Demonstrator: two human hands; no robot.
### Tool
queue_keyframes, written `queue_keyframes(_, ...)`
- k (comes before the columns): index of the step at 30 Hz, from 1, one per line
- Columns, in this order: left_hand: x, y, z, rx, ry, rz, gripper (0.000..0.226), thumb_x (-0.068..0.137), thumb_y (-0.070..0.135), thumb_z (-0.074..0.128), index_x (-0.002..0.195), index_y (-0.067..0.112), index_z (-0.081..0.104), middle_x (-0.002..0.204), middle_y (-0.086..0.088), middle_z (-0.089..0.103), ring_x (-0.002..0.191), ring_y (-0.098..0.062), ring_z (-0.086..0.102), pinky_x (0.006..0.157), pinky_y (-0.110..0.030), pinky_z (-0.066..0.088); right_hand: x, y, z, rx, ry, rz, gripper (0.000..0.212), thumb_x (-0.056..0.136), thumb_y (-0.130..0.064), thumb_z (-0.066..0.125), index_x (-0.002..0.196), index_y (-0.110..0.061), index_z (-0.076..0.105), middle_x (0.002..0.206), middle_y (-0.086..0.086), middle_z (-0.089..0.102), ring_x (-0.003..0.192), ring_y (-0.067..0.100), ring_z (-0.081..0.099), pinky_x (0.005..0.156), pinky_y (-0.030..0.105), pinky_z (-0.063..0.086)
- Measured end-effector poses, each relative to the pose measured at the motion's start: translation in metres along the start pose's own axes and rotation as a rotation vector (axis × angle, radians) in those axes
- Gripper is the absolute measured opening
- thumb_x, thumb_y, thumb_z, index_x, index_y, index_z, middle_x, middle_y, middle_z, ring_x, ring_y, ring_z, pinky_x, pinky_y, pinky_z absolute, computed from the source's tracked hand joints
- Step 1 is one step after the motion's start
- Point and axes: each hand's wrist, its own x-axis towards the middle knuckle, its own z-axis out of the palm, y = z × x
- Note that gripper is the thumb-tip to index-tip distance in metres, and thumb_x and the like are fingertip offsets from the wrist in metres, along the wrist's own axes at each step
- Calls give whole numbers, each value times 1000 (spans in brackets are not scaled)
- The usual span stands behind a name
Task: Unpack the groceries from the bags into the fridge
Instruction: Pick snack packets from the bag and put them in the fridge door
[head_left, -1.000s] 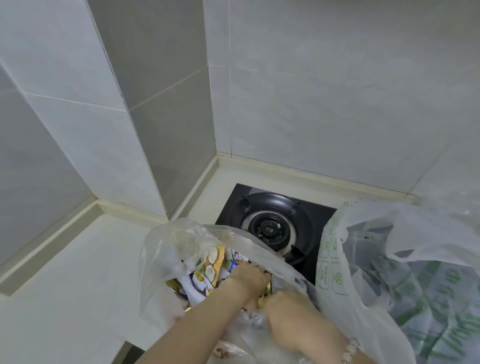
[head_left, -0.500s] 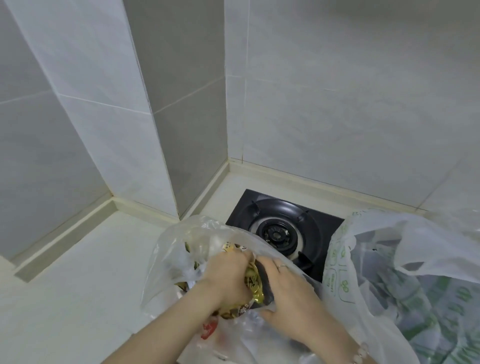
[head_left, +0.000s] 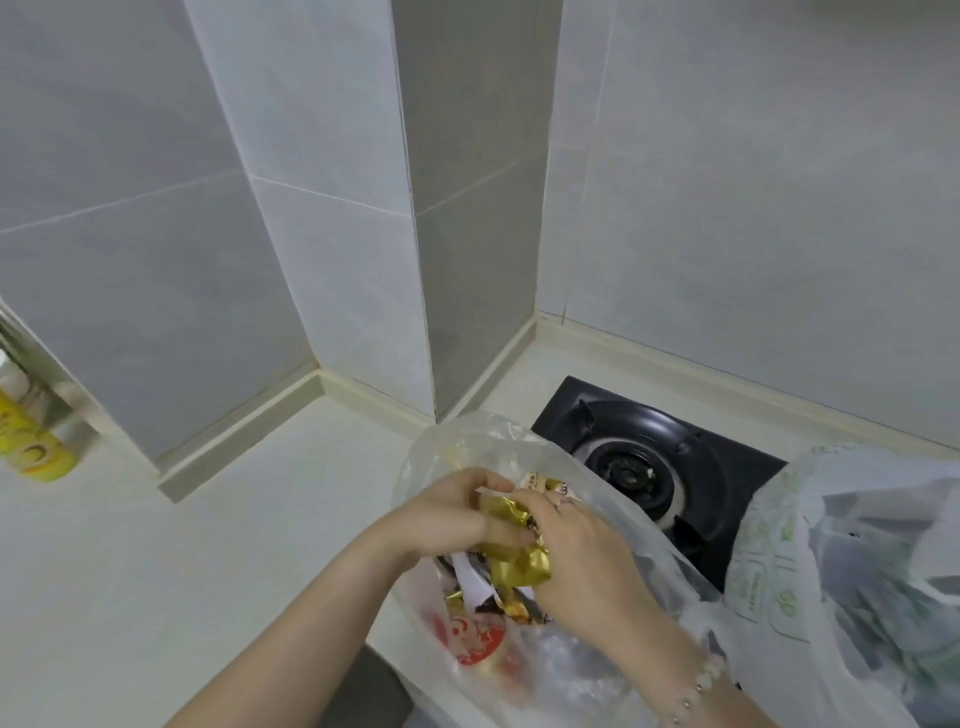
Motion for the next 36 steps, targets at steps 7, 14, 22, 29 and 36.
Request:
queue_keyframes(7, 8, -13, -16, 350, 52, -69, 53, 83, 35, 66, 131, 22, 48, 132, 9, 49, 123, -10, 46, 101, -21, 36, 0, 32, 0, 36, 2, 140, 54, 78, -17, 62, 129, -26, 48, 110, -7, 63, 100, 14, 59, 80, 29, 52)
queue_keyframes(14, 10, -25, -9, 953, 212, 139, 28, 86, 24, 54, 114, 20, 60, 115, 1, 58, 107, -20, 56, 85, -30, 47, 6, 40, -17, 131, 76, 198, 53, 77, -19, 64, 126, -21, 43, 88, -7, 62, 78, 10, 60, 63, 32, 56)
queue_keyframes(22, 28, -37, 59, 1411, -174, 232, 29, 88, 17, 48, 114, 4, 48, 103, -14, 60, 93, -32, 60, 68, -37, 47, -2, 34, -16, 89, 18, 175, 58, 80, -17, 62, 131, -25, 36, 88, -5, 60, 78, 12, 59, 64, 27, 52)
queue_keyframes(29, 32, -48, 79, 1561, -72, 120, 42, 94, 29, 43, 129, 6, 37, 119, -10, 54, 106, -26, 57, 69, -31, 37, -7, 31, -10, 117, -22, 203, 65, 82, -20, 60, 140, -24, 31, 98, 0, 60, 87, 16, 58, 72, 35, 54)
queue_keyframes(36, 29, -67, 84, 1583, -32, 107, 47, 95, 20, 44, 138, 6, 30, 128, -16, 48, 115, -29, 51, 87, -33, 40, -8, 33, -8, 102, -20, 203, 59, 81, -16, 60, 135, -20, 35, 99, 0, 61, 88, 17, 58, 71, 30, 51)
